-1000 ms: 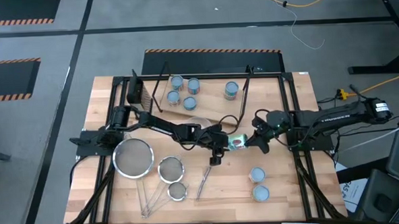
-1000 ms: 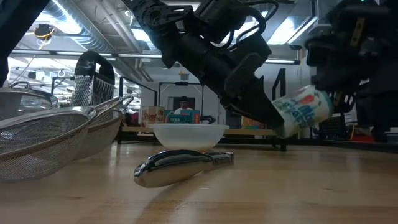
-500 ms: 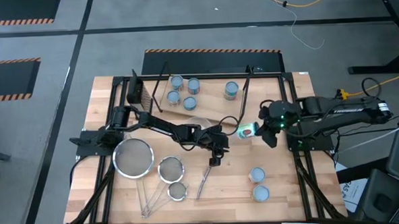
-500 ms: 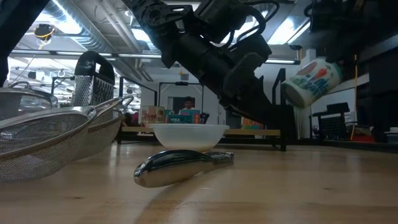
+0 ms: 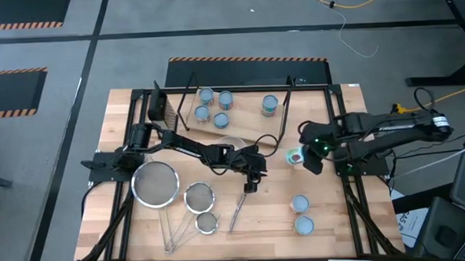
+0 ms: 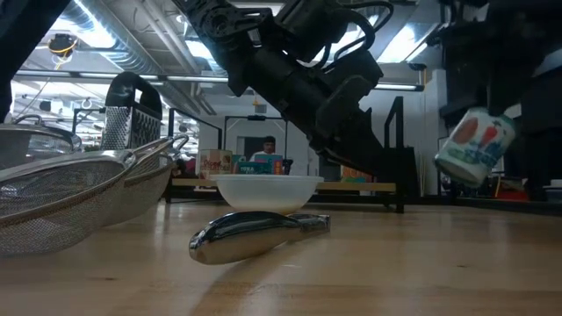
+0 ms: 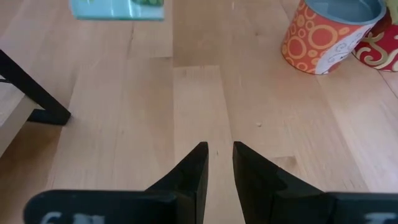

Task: Pick and place cans onto a shelf
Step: Put the canned mixed vegetables on the shelf

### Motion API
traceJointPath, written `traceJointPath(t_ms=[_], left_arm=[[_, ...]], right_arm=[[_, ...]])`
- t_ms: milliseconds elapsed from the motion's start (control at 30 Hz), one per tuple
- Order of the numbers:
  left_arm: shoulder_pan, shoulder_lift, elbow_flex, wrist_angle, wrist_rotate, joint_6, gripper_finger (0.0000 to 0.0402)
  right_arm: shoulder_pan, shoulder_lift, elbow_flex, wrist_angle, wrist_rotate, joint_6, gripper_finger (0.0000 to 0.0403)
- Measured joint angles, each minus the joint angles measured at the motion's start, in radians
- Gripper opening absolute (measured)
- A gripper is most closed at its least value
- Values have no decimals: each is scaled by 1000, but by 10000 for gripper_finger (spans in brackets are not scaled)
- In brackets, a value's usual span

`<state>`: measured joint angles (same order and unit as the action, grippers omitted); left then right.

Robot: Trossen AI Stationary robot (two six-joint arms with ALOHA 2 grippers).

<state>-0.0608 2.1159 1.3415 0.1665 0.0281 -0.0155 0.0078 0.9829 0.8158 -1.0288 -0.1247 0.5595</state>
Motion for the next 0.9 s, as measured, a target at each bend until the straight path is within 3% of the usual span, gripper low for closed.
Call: traceJointPath(t_ms=[533, 900], left_arm=[[0, 0, 0, 0, -1, 0, 68], [0, 0, 0, 0, -1, 0, 68]], right_arm=[[39, 256, 2, 34, -13, -41, 2], [42, 283, 2, 53, -11, -45, 21]])
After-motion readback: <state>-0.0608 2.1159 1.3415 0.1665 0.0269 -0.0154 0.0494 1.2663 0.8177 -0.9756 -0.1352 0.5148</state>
